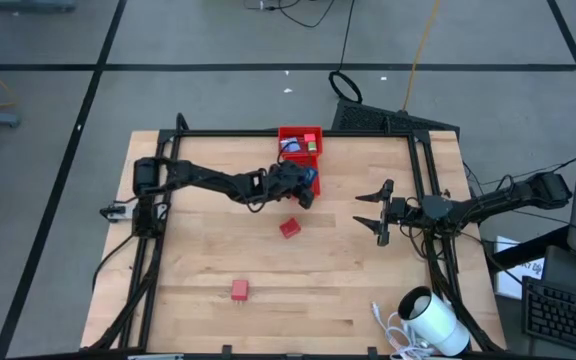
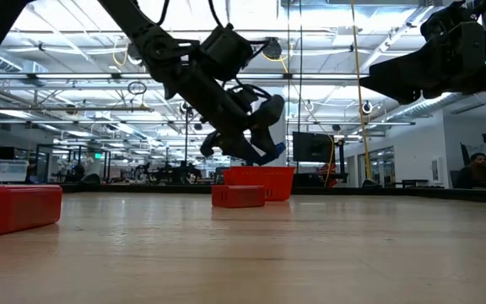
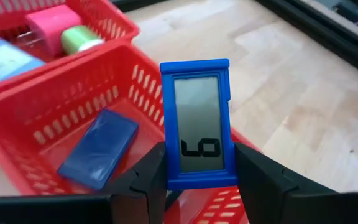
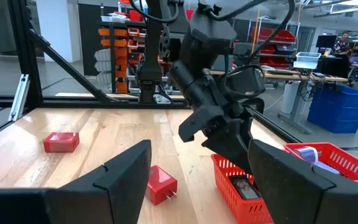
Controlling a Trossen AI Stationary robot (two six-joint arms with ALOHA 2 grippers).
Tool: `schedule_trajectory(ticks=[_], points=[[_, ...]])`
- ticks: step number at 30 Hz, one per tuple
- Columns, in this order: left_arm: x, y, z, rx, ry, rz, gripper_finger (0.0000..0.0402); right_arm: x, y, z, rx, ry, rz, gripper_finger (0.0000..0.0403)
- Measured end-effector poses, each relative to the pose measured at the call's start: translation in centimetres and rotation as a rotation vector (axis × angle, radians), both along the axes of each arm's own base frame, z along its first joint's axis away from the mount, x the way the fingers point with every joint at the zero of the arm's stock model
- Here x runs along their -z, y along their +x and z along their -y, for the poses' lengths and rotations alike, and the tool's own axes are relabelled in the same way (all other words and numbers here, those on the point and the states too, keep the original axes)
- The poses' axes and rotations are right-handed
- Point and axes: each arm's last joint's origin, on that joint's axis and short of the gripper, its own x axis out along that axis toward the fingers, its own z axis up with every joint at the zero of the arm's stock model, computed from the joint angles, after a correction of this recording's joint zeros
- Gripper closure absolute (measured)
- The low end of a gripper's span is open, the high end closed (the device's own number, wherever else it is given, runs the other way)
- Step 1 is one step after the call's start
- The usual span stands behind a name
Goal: Pick & Place Office items
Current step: Put the blue digital timer into the bottom red bin, then put the bottom red charger adapter into the top red bin
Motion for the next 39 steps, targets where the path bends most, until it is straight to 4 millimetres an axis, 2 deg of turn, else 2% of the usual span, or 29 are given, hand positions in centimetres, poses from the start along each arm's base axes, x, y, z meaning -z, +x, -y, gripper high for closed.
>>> schedule_trajectory(ticks=[7, 16, 24, 29, 34, 39], points=[[0.3, -0.3, -0.2, -0.053, -0.092, 0.006, 0.0227, 0.0, 0.0, 0.0, 0.0, 0.0, 0.0, 0.014], [0.4, -0.4, -0.2, -0.046, -0.096, -0.016, 0.024, 0.0, 0.0, 0.0, 0.0, 0.0, 0.0, 0.014], [0.5, -0.5, -0.2, -0.039, -0.087, -0.027, 0.0181, 0.0, 0.0, 0.0, 0.0, 0.0, 0.0, 0.014], [0.5, -0.5, -0.2, -0.017, -0.059, -0.046, 0.0165, 0.0, 0.0, 0.0, 0.0, 0.0, 0.0, 0.014], [0.5, -0.5, -0.1, 0.044, -0.039, -0.07, 0.0163, 0.0, 0.0, 0.0, 0.0, 0.0, 0.0, 0.014], [-0.8, -1.1, 0.0, 0.244, -0.064, -0.097, 0.0163, 0.0, 0.0, 0.0, 0.0, 0.0, -0.001, 0.014]])
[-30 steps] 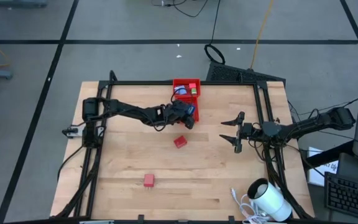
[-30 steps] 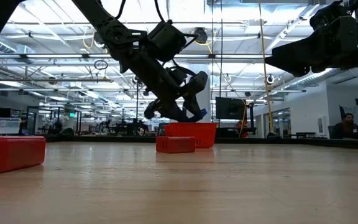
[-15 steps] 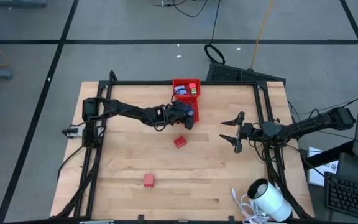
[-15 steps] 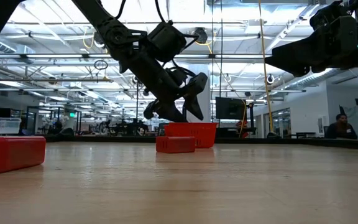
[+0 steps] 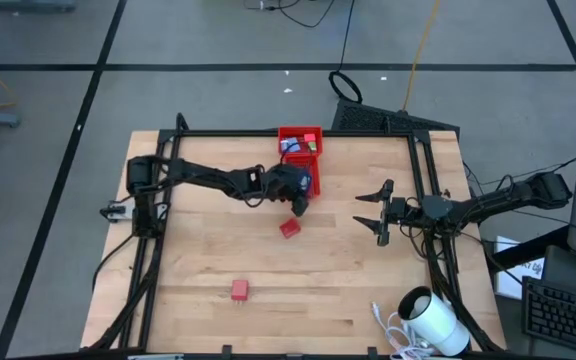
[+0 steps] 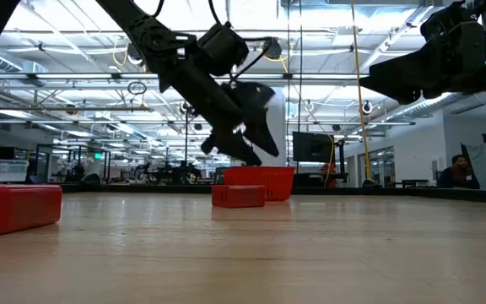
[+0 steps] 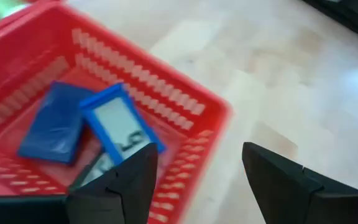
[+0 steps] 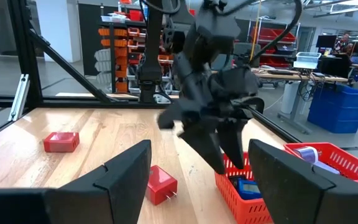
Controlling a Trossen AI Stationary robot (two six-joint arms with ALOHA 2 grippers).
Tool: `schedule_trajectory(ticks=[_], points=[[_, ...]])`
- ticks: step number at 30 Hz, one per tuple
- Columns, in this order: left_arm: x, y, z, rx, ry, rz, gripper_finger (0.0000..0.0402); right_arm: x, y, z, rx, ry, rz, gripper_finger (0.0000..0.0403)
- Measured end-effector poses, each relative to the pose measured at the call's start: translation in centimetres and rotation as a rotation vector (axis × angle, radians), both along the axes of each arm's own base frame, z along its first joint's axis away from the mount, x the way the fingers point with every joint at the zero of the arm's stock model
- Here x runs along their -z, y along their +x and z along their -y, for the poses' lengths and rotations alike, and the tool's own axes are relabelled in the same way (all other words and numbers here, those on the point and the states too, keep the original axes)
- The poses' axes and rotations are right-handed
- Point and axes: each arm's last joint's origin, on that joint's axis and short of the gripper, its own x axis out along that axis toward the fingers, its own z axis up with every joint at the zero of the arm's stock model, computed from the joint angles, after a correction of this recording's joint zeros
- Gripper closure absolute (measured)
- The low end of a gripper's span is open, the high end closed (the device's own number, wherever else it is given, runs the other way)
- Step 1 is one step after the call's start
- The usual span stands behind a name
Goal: Pick & Place Office items
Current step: Put the bottom red charger adapter into the top red bin
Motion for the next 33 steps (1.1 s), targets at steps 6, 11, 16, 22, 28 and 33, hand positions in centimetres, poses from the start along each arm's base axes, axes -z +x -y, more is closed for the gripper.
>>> schedule_trajectory(ticks=[6, 11, 16, 22, 28, 33], points=[[-3.7, -1.6, 0.4, 0.139, 0.016, 0.012, 0.0163, 0.0, 0.0, 0.0, 0.0, 0.0, 0.001, 0.014], [-7.8, -3.2, 2.7, 0.259, 0.132, 0.057, 0.0163, 0.0, 0.0, 0.0, 0.0, 0.0, -0.001, 0.014], [-11.4, -5.0, 5.9, 0.373, 0.215, 0.121, 0.0162, 0.0, 0.0, 0.0, 0.0, 0.0, -0.001, 0.014], [-13.8, -6.5, 10.6, 0.538, 0.275, 0.204, 0.0162, 0.0, 0.0, 0.0, -0.001, 0.0, -0.001, 0.014], [-14.3, -8.2, 14.8, 0.672, 0.363, 0.287, 0.0162, 0.0, 0.0, 0.0, -0.001, 0.0, 0.0, 0.014], [-14.2, -10.5, 16.7, 0.724, 0.371, 0.414, 0.0162, 0.0, 0.0, 0.0, 0.0, 0.0, 0.0, 0.014]])
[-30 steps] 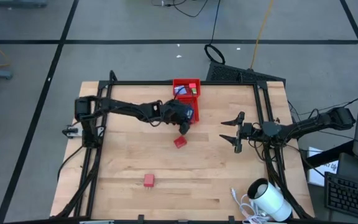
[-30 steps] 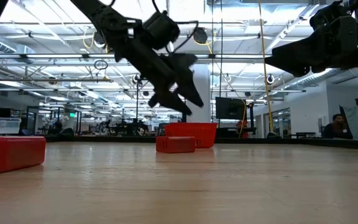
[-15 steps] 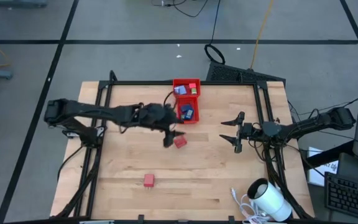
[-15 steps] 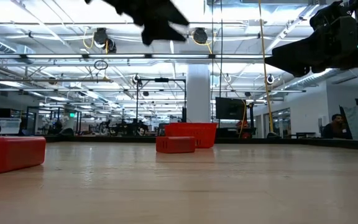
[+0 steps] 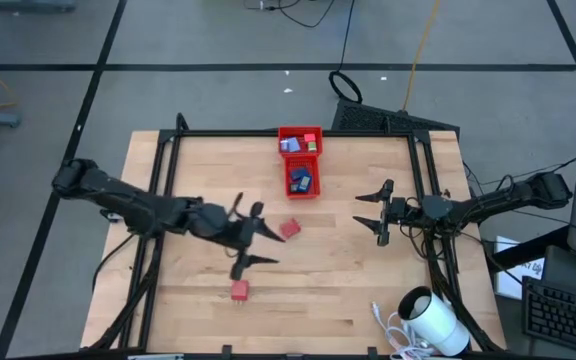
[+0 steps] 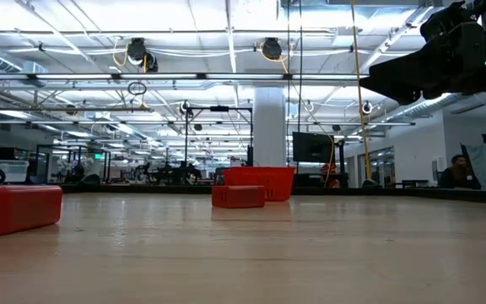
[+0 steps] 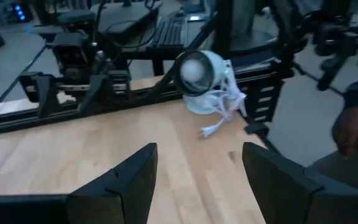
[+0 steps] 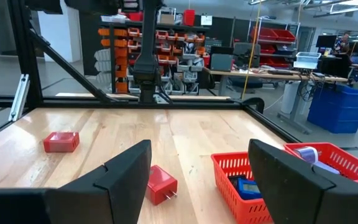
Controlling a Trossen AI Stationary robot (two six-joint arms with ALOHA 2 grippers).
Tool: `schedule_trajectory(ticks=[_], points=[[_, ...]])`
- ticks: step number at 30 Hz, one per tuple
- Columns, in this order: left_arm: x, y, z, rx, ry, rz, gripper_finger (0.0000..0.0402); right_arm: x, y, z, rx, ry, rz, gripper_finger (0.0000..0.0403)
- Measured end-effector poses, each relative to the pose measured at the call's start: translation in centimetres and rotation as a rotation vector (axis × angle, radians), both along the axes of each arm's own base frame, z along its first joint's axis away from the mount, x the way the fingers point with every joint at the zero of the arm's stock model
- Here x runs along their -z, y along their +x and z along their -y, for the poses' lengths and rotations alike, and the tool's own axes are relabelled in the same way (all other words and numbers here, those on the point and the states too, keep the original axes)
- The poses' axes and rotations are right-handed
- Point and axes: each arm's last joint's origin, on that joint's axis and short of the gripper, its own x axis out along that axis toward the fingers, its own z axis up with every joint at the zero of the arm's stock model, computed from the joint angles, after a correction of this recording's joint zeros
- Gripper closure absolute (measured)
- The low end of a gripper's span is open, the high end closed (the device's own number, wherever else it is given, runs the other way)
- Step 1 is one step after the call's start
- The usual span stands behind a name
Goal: Pick & Place Office items
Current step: Put the bottom red charger adapter into the top red bin
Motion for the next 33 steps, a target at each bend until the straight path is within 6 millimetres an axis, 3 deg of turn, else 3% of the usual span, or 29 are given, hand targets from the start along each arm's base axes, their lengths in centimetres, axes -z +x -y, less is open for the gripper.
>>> schedule_trajectory(ticks=[10, 16, 25, 33], points=[[2.4, -4.7, 1.8, 0.116, -0.121, 0.039, 0.0162, 0.0, 0.0, 0.0, 0.0, 0.0, 0.0, 0.014], [4.0, -6.4, 3.5, 0.244, -0.272, -0.087, 0.0162, 0.0, 0.0, 0.0, 0.0, 0.0, 0.0, 0.014], [8.5, -5.8, 5.8, 0.095, -0.399, -0.319, 0.0162, 0.0, 0.0, 0.0, 0.0, 0.0, 0.0, 0.014], [12.5, -5.1, 6.3, -0.039, -0.509, -0.589, 0.0163, 0.0, 0.0, 0.0, 0.0, 0.0, 0.0, 0.014]])
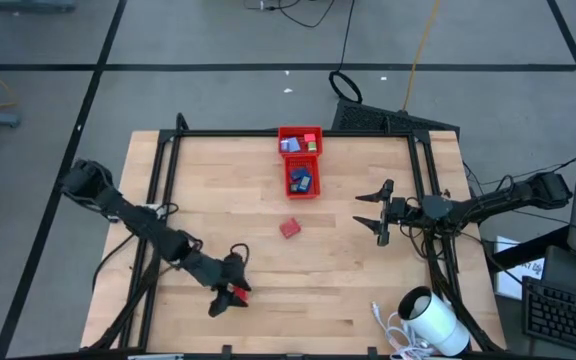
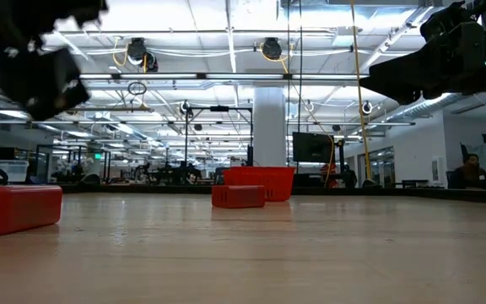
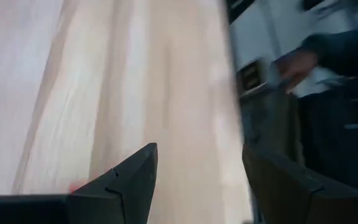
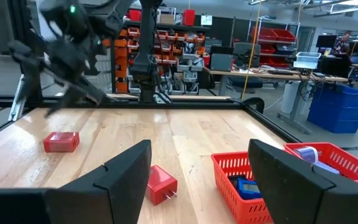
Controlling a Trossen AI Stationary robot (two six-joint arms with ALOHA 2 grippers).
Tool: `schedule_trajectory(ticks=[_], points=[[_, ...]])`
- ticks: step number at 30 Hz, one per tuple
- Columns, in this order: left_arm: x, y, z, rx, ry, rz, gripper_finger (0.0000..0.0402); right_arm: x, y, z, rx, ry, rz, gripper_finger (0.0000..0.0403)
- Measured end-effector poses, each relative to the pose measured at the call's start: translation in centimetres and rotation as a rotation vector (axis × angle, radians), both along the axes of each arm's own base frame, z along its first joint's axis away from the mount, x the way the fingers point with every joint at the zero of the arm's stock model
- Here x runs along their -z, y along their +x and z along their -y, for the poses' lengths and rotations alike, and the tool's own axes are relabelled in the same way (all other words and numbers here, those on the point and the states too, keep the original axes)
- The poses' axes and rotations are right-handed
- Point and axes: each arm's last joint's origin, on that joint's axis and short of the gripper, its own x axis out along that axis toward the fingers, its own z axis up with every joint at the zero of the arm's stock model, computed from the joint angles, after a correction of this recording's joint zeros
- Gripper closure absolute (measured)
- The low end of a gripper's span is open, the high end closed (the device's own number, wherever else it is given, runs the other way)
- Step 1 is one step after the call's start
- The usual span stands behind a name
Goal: Pick & Place Office items
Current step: Put the bottom red charger adapter into the top red bin
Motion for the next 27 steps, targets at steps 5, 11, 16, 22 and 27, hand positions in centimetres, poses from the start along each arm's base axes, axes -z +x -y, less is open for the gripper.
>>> schedule_trajectory(ticks=[5, 11, 16, 22, 27], points=[[2.1, -1.2, -0.7, -0.154, -0.039, -0.321, 0.0163, 0.0, 0.0, 0.0, 0.0, 0.0, 0.0, 0.014], [2.8, -2.3, -0.6, -0.204, -0.069, -0.502, 0.0163, 0.0, 0.0, 0.0, 0.0, 0.0, 0.0, 0.014], [3.1, -3.4, 0.1, -0.202, -0.035, -0.554, 0.0163, 0.0, 0.0, 0.0, 0.0, 0.0, 0.0, 0.014], [3.1, -3.7, 0.5, -0.312, -0.07, -0.565, 0.0163, 0.0, 0.0, 0.0, 0.0, 0.0, 0.0, 0.014], [2.3, -3.0, 1.5, -0.233, -0.124, -0.417, 0.0163, 0.0, 0.0, 0.0, 0.0, 0.0, 0.0, 0.014]])
